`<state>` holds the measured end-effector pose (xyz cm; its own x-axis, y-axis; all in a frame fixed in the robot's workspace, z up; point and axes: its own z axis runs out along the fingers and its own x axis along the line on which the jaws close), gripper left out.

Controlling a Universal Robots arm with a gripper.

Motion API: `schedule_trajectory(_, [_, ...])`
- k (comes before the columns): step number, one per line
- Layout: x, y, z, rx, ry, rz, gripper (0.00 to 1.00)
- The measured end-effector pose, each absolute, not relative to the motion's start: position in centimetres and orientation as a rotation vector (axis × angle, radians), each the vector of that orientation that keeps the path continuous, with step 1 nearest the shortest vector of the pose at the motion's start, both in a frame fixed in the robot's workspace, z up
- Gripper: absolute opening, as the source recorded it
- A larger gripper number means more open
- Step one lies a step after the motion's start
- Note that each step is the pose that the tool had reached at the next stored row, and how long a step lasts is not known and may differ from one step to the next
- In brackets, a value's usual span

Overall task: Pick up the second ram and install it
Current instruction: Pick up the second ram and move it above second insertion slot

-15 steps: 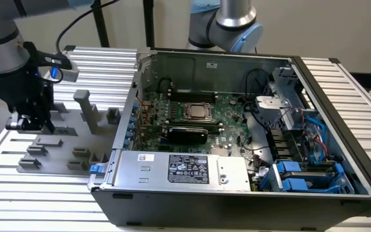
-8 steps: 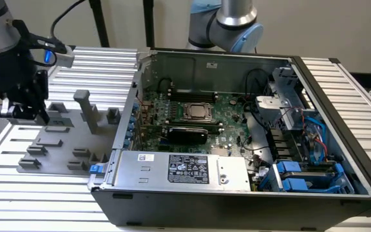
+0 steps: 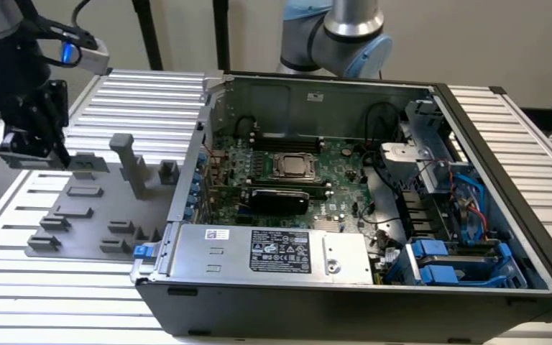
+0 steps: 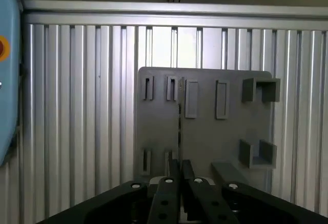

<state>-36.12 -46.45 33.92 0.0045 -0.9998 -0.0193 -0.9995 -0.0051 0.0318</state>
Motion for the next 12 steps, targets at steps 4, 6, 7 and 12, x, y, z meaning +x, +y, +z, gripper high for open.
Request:
schedule_trajectory(4, [-35.0, -46.5, 35.4, 2.224, -2.210, -0.062, 0.00])
schedule_trajectory(6, [-34.2, -46.5, 35.9, 2.226, -2.211, -0.066, 0.00])
schedule_trajectory(7, [-33.8, -46.5, 36.2, 2.227, -2.212, -0.068, 0.00])
schedule_trajectory(12, [-31.6, -46.5, 37.5, 2.232, -2.217, -0.079, 0.00])
